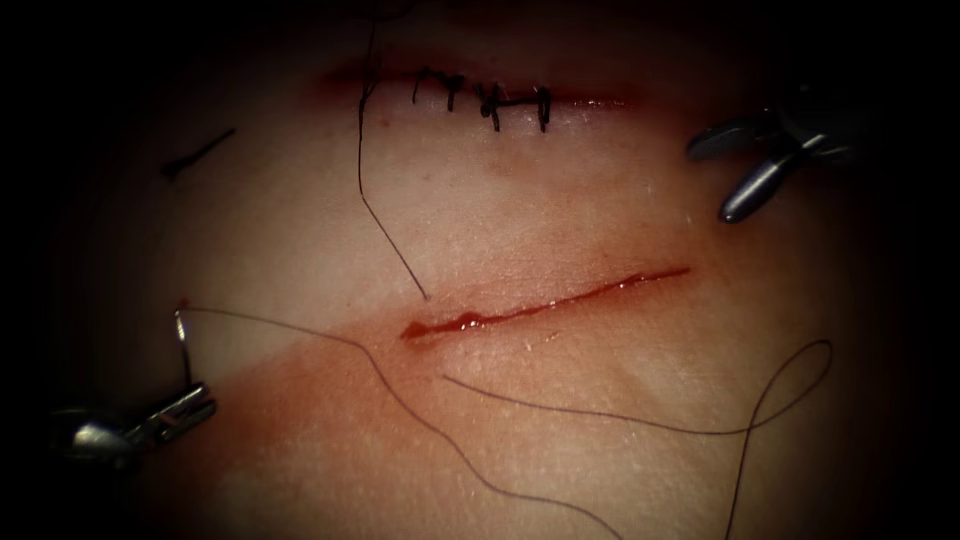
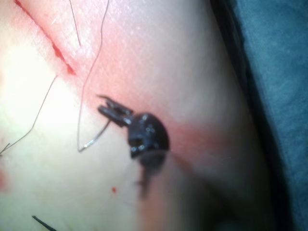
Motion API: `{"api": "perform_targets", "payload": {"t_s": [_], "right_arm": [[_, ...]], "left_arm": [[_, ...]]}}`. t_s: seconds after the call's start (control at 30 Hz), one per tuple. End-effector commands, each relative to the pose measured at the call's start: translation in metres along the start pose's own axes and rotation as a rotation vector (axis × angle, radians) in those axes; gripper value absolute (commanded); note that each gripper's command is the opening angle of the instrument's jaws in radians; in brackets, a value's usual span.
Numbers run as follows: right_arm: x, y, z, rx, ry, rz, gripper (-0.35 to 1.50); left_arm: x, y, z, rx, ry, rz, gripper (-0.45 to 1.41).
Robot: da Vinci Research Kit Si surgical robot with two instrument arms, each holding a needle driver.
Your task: Wound Closure
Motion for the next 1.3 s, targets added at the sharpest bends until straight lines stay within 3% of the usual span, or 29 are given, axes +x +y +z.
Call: {"api": "perform_targets", "payload": {"t_s": [0.03,0.17,0.27,0.43,0.67,1.0,1.3], "right_arm": [[-0.0003,-0.0007,0.0037,-0.010,0.007,-0.052,1.28],[-0.0008,-0.0028,0.0091,-0.047,0.023,-0.138,1.25],[-0.0012,-0.0047,0.0133,-0.082,0.091,-0.179,1.25],[-0.0022,-0.0064,0.0188,-0.112,0.135,-0.279,1.21],[-0.0068,-0.0068,0.0246,-0.121,0.123,-0.381,1.15],[-0.0129,-0.0073,0.0296,-0.094,0.081,-0.442,1.10],[-0.0128,-0.0078,0.0305,-0.090,0.092,-0.450,1.08]], "left_arm": [[-0.0003,0.0007,0.0006,-0.002,0.001,-0.002,-0.45],[-0.0003,0.0007,0.0006,-0.002,0.001,-0.002,-0.45],[-0.0003,0.0007,0.0006,-0.002,0.002,-0.002,-0.45],[-0.0003,0.0007,0.0006,-0.002,0.001,-0.003,-0.45],[-0.0003,0.0007,0.0006,-0.002,0.001,-0.003,-0.45],[-0.0003,0.0007,0.0006,-0.002,0.001,-0.003,-0.45],[-0.0002,0.0008,0.0004,-0.002,0.001,-0.003,-0.45]]}}
